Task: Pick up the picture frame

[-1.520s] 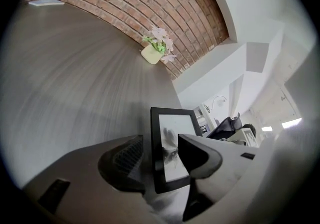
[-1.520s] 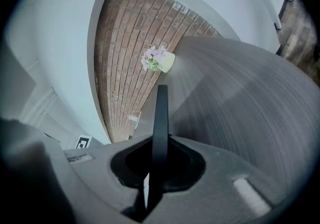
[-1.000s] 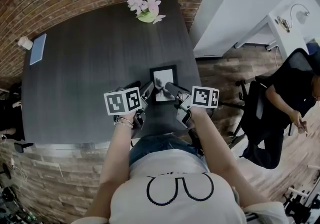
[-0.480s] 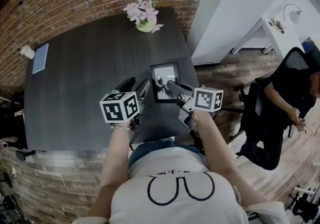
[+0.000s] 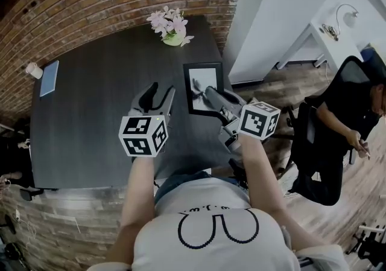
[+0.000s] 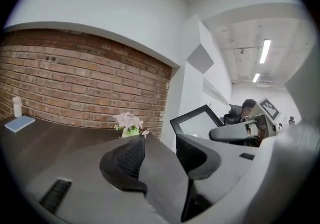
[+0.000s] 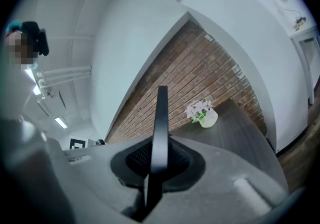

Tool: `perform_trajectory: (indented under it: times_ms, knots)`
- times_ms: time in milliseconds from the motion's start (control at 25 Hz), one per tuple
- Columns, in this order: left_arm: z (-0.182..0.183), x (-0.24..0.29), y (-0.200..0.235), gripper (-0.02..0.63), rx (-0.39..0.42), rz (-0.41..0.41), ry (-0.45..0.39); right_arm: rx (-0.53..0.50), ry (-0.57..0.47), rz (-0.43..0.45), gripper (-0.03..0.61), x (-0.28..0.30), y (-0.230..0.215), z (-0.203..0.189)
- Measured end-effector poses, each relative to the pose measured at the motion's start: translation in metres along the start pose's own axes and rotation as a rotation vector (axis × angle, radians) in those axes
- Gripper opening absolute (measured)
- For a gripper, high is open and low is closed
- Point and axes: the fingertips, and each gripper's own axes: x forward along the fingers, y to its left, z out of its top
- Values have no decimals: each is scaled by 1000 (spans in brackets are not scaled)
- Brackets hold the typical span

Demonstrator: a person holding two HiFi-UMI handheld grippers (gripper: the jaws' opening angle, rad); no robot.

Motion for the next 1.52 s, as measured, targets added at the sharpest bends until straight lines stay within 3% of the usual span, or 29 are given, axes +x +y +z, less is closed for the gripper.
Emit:
perform_trajectory:
  times_ms: [160,360,1000,1240,1520]
  knots:
    - [18,-5,-2,155,56,13,-49,-36,-31,-3,15,-1,7,10]
    - [40,-15,2,-2,120,72,-131,-104,-64,9,15,-1,21,22]
    - [107,-47,-7,-2,238,83,-354,-352,-252,-33,14,-9,75,76]
    - [114,-51,-7,-2,257,84,-384,-498,-297,-82,14,-13,87,81]
    - [116,-50,-6,-2,252,81,-392,-505,-303,-91,14,-12,87,82]
